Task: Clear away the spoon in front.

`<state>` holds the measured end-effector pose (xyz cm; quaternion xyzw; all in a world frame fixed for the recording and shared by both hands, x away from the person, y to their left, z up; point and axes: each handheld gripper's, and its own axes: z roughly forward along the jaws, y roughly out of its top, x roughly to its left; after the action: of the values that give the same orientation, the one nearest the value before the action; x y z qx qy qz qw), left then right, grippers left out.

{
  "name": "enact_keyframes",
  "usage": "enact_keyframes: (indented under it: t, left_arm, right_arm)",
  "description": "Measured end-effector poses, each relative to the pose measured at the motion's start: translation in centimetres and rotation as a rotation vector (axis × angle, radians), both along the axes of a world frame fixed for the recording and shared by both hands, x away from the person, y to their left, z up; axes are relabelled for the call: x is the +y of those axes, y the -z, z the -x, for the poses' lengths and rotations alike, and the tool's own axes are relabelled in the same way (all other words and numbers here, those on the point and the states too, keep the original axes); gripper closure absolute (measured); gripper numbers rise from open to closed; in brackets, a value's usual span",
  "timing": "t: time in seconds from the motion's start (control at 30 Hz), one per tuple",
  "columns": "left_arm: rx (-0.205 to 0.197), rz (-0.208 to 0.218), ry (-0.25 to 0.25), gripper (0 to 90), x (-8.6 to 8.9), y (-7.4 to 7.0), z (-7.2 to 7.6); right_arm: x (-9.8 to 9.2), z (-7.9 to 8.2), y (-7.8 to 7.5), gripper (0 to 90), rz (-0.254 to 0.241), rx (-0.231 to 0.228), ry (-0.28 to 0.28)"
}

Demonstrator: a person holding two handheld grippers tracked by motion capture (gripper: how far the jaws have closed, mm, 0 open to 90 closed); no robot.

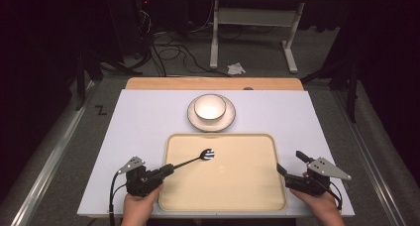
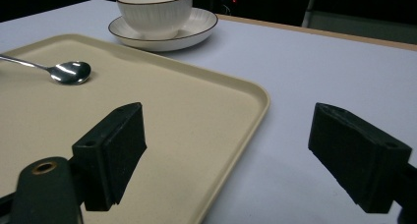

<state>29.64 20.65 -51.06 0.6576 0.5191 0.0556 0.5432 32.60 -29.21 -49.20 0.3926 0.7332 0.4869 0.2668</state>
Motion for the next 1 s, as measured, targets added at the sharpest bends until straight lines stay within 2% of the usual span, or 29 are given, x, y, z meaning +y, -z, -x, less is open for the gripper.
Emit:
enact_keyframes:
  t: [0.07, 0.17, 0.23, 0.27, 0.3, 0.4, 0.57, 0.6, 0.63, 0.9, 1.0]
  left_arm:
    - [-0.006, -0.010, 0.001, 80.6, -0.1, -0.1, 0.1]
    - [-0.017, -0.015, 0.012, 72.4, -0.2, -0.3, 0.1]
    - [-0.032, -0.039, -0.001, 65.6, -0.3, -0.5, 0.2]
    - [-0.039, -0.054, -0.006, 58.4, -0.4, -0.6, 0.2]
    - [-0.043, -0.061, -0.012, 58.4, -0.5, -0.7, 0.3]
    - [-0.061, -0.092, -0.023, 49.6, -0.6, -0.9, 0.4]
    - [-0.063, -0.088, -0.025, 48.9, -0.7, -1.0, 0.5]
    - [-0.057, -0.064, -0.034, 48.8, -0.9, -1.0, 0.6]
    - [-0.067, -0.093, -0.024, 48.9, -0.7, -1.0, 0.5]
    - [-0.074, -0.132, -0.024, 51.6, -0.6, -1.1, 0.5]
    - [-0.063, -0.156, -0.018, 57.8, -0.7, -1.0, 0.5]
  right_arm:
    - [0.0, 0.0, 0.0, 15.0, 0.000, 0.001, 0.002]
    - [0.0, 0.0, 0.0, 14.9, -0.001, 0.000, 0.000]
    - [0.0, 0.0, -0.1, 14.9, 0.000, -0.001, 0.002]
    - [0.0, 0.1, -0.1, 15.0, -0.004, 0.003, 0.004]
    - [0.0, 0.1, -0.1, 15.0, -0.004, 0.003, 0.004]
    - [0.0, 0.1, -0.1, 14.9, -0.003, 0.003, 0.003]
    - [0.0, 0.1, -0.1, 15.0, -0.004, 0.000, 0.003]
    - [0.0, 0.1, -0.1, 14.9, -0.004, 0.000, 0.004]
    - [0.0, 0.1, -0.1, 14.9, -0.004, -0.001, 0.004]
    - [0.1, 0.1, -0.1, 14.9, -0.004, 0.002, 0.004]
    - [0.1, 0.1, -0.1, 14.9, -0.003, 0.001, 0.005]
